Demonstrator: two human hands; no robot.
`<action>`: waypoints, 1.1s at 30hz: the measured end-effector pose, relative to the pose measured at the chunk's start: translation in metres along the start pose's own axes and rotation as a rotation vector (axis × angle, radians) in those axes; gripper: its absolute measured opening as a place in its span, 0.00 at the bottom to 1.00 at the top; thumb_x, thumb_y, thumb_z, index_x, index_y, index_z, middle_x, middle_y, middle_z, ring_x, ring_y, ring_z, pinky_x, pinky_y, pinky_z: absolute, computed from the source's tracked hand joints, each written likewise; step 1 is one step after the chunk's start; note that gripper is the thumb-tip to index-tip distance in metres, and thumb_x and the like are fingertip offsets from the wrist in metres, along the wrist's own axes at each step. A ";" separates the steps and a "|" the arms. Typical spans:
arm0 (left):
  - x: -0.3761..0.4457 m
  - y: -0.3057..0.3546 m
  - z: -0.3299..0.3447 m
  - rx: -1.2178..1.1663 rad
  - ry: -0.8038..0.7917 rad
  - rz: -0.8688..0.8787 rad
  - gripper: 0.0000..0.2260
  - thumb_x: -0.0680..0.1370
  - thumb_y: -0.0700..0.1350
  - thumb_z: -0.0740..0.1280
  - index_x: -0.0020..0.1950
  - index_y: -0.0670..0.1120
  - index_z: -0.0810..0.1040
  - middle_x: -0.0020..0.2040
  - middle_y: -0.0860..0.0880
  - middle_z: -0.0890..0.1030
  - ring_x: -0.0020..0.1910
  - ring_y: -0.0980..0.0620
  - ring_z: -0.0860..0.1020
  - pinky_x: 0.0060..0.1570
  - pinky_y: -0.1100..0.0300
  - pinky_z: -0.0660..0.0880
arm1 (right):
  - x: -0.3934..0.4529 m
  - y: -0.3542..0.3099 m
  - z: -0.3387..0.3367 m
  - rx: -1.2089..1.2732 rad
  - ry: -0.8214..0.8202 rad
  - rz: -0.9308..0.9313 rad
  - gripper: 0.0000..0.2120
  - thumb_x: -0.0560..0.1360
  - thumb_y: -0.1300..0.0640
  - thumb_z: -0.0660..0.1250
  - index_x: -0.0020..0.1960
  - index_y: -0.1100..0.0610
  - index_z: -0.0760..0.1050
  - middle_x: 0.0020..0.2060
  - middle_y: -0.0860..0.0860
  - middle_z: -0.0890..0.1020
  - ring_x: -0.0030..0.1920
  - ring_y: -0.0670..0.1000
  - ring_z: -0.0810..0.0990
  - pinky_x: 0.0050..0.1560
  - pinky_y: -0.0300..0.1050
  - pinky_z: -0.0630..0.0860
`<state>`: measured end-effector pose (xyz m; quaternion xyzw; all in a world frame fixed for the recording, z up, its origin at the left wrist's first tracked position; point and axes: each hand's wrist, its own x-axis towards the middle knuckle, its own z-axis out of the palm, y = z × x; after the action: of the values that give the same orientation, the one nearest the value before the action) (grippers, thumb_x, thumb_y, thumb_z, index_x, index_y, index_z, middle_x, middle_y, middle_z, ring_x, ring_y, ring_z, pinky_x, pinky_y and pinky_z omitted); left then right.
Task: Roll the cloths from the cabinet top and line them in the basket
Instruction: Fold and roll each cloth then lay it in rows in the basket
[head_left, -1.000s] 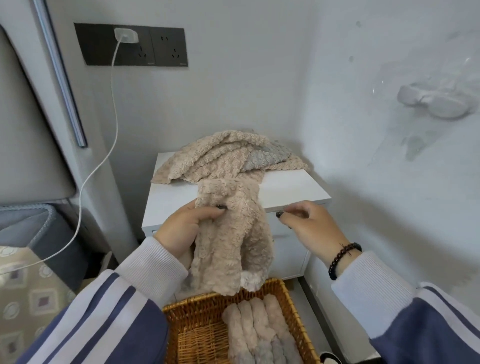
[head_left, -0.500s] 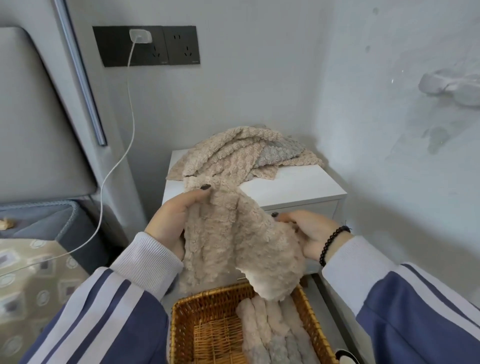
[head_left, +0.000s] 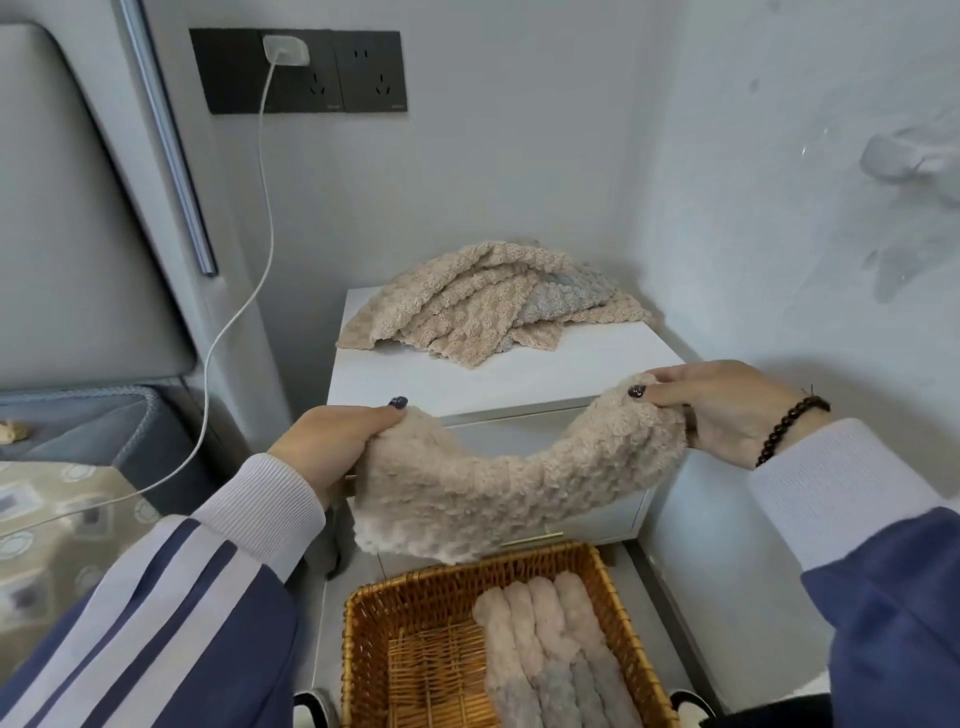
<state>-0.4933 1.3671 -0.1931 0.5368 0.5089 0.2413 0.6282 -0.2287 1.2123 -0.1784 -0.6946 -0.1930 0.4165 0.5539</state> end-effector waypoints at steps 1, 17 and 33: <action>0.001 -0.002 0.001 -0.005 0.008 0.030 0.07 0.76 0.45 0.70 0.45 0.42 0.82 0.39 0.46 0.82 0.37 0.49 0.79 0.35 0.59 0.77 | 0.003 0.001 0.001 0.023 0.054 -0.021 0.05 0.75 0.69 0.66 0.49 0.63 0.75 0.41 0.58 0.80 0.38 0.51 0.80 0.31 0.40 0.77; 0.014 -0.009 0.005 0.890 0.230 0.271 0.12 0.82 0.47 0.58 0.49 0.42 0.78 0.43 0.44 0.81 0.36 0.48 0.76 0.34 0.59 0.71 | -0.002 0.002 0.021 -1.062 -0.024 -0.044 0.13 0.72 0.57 0.71 0.35 0.56 0.68 0.31 0.52 0.70 0.32 0.50 0.68 0.26 0.34 0.64; 0.011 0.001 -0.032 0.217 0.159 0.379 0.15 0.69 0.38 0.76 0.53 0.50 0.82 0.39 0.43 0.82 0.36 0.53 0.78 0.41 0.65 0.74 | 0.000 0.002 0.005 -0.284 0.134 -0.137 0.15 0.67 0.75 0.71 0.51 0.62 0.78 0.42 0.58 0.81 0.43 0.52 0.81 0.41 0.41 0.81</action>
<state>-0.5179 1.3906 -0.1938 0.6664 0.4698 0.3404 0.4683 -0.2326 1.2149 -0.1802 -0.7773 -0.2595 0.2991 0.4888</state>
